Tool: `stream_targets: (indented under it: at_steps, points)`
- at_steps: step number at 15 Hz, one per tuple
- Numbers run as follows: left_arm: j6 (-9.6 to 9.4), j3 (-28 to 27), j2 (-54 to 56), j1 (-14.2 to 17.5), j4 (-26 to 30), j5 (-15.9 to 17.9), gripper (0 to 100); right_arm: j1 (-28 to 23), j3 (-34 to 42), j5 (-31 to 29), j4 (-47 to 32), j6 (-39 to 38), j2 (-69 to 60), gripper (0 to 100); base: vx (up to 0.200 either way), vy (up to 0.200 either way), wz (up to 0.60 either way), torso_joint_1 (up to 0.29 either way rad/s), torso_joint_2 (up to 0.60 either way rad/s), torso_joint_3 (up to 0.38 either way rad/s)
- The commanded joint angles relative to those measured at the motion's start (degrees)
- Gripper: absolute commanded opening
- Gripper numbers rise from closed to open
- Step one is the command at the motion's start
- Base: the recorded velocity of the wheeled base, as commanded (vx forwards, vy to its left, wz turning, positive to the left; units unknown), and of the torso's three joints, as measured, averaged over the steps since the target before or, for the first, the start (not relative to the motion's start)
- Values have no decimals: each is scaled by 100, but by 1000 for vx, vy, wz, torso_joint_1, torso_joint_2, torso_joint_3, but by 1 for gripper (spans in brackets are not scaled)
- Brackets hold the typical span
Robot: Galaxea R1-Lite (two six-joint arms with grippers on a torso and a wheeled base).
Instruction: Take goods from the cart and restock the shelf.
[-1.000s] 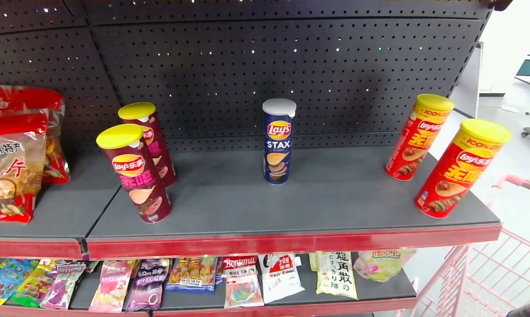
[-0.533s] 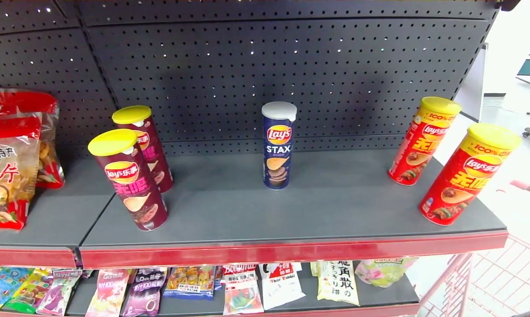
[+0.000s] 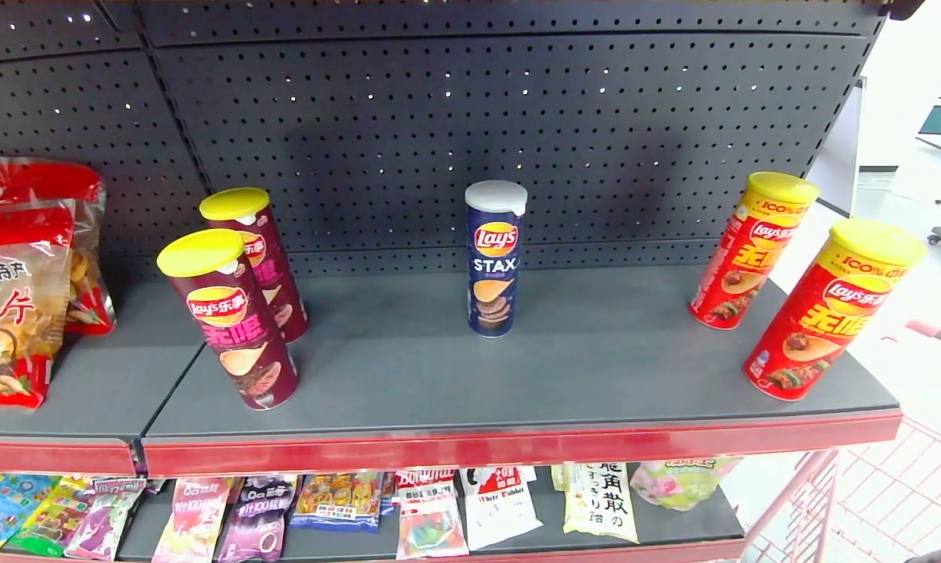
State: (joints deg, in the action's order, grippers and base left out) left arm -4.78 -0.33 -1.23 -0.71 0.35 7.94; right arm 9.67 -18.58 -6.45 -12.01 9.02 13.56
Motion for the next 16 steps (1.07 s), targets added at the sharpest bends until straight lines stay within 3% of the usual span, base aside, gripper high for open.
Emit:
stream_targets:
  at_steps: [1, 3, 4, 6, 7, 8, 9, 11, 13, 16]
  points:
    - [100, -178, -53, 0, -53, 85, 100, -17, -58, -23, 5, 3, 182, 0, 0, 0, 0, 0, 0, 0]
    - [865, -2287, -2347, 0, -185, 77, 100, -9, -41, 30, -3, 12, 86, 0, 0, 0, 0, 0, 0, 0]
    - [970, -2674, -2707, -70, -255, 129, 100, 0, -14, 47, -3, 12, 59, 0, 0, 0, 0, 0, 0, 0]
    - [-586, -2639, -3647, -211, -299, 744, 100, 88, 109, 74, -3, 3, -11, 0, 0, 0, 0, 0, 0, 0]
    - [-673, -2736, -4122, -457, -440, 1360, 100, 123, 170, 135, -3, 3, -64, 0, 0, 0, 0, 0, 0, 0]
    - [-594, -2841, -4421, -571, -615, 1588, 100, 123, 188, 179, -3, 3, -72, 0, 0, 0, 0, 0, 0, 0]
    - [-586, -2911, -4957, -887, -1108, 1755, 100, 123, 241, 205, -3, 3, -90, 0, 0, 0, 0, 0, 0, 0]
    - [-507, -3298, -5686, -1819, -1617, 1834, 100, 123, 267, 205, 5, -6, -90, 0, 0, 0, 0, 0, 0, 0]
    - [-375, -3676, -6223, -2548, -1617, 1949, 100, 123, 267, 214, 5, -6, -81, 0, 0, 0, 0, 0, 0, 0]
    - [-375, -4318, -7119, -3014, -1644, 1913, 100, 123, 267, 214, 5, -6, -81, 0, 0, 0, 0, 0, 0, 0]
